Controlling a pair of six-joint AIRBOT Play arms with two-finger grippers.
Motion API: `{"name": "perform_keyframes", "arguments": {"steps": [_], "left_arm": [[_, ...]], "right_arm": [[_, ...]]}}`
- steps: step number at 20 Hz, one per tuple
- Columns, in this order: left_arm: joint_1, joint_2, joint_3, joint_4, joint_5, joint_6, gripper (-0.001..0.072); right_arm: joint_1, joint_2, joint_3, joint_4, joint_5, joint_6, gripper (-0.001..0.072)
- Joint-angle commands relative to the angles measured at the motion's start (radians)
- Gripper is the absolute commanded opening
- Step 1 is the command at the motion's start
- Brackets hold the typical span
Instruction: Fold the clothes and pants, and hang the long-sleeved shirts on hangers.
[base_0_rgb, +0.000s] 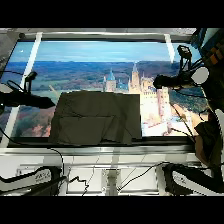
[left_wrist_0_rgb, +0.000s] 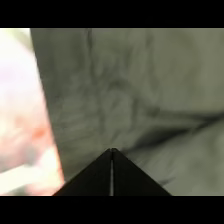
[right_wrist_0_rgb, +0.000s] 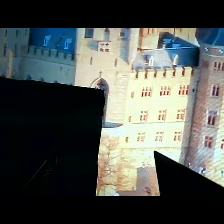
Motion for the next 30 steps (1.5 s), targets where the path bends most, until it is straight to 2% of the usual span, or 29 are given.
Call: {"name": "perform_keyframes", "arguments": {"steps": [1,2,3,6,8,12,16,20,24,28,30], "left_arm": [[-0.041,-0.001,0.002,0.151,0.055,0.019,0.0327],[-0.044,-0.001,0.002,0.116,0.093,0.001,0.0553],[-0.044,-0.002,0.002,0.083,0.134,-0.025,0.0627],[-0.044,-0.011,0.002,0.045,0.259,-0.093,0.0625],[-0.044,-0.040,0.005,0.000,0.303,-0.089,0.0576],[-0.044,-0.164,0.094,-0.028,0.270,-0.084,0.0577],[-0.044,-0.290,0.216,-0.035,0.209,-0.147,0.0586],[-0.040,-0.370,0.243,-0.073,0.195,-0.142,0.0584],[-0.056,-0.409,0.243,-0.080,0.184,-0.098,0.0585],[-0.103,-0.420,0.243,-0.088,0.204,0.001,0.0584],[-0.137,-0.420,0.243,-0.105,0.243,0.019,0.0576]], "right_arm": [[0.001,0.000,0.000,0.000,0.000,0.000,0.0694],[0.001,0.000,0.000,0.000,0.000,0.000,0.0694],[0.001,0.000,0.000,0.000,0.000,0.000,0.0694],[0.001,0.000,0.000,0.000,0.000,0.000,0.0694],[0.001,0.000,0.000,0.000,0.000,0.000,0.0694],[0.001,0.000,0.000,0.000,0.000,0.000,0.0694],[0.001,0.000,0.000,0.000,0.000,0.000,0.0694],[0.001,0.000,0.000,0.000,0.000,0.000,0.0694],[0.001,0.000,0.000,0.000,0.000,0.000,0.0694],[0.001,0.000,0.000,0.000,-0.002,0.000,0.0694],[0.001,0.000,0.000,0.000,-0.058,0.000,0.0694]]}}
